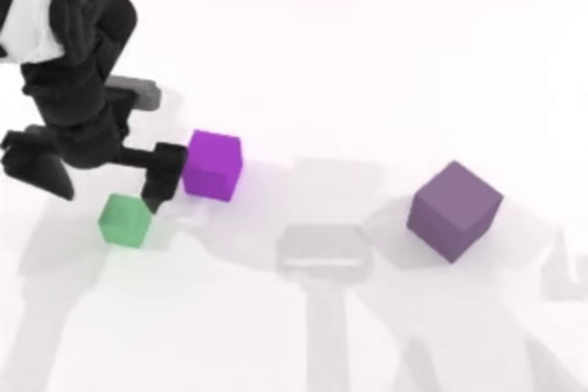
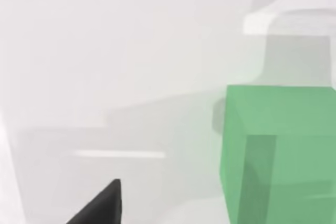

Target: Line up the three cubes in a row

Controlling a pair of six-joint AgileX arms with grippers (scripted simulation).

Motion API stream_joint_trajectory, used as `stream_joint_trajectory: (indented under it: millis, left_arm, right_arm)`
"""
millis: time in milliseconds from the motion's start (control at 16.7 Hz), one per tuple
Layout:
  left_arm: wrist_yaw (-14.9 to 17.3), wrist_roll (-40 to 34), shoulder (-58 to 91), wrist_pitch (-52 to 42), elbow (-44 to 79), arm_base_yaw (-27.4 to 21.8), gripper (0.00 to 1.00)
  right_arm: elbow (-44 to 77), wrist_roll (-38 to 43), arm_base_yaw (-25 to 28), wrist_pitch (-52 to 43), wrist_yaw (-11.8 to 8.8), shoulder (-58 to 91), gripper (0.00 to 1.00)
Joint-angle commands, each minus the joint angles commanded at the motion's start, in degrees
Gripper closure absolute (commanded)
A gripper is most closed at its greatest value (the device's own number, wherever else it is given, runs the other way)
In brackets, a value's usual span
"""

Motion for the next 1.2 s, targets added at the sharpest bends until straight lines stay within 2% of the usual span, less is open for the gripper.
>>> stream_joint_trajectory:
  millis: [300, 600, 1200]
  left_arm:
    - [0.0, 0.0, 4.8, 11.2, -6.2, 0.0, 0.00]
    - [0.0, 0.0, 5.3, 12.0, -6.7, 0.0, 0.00]
    - [0.0, 0.0, 5.3, 12.0, -6.7, 0.0, 0.75]
  right_arm:
    - [0.0, 0.0, 0.0, 0.0, 0.0, 0.0, 0.00]
    - [0.0, 0.0, 0.0, 0.0, 0.0, 0.0, 0.00]
    - [0.0, 0.0, 0.0, 0.0, 0.0, 0.0, 0.00]
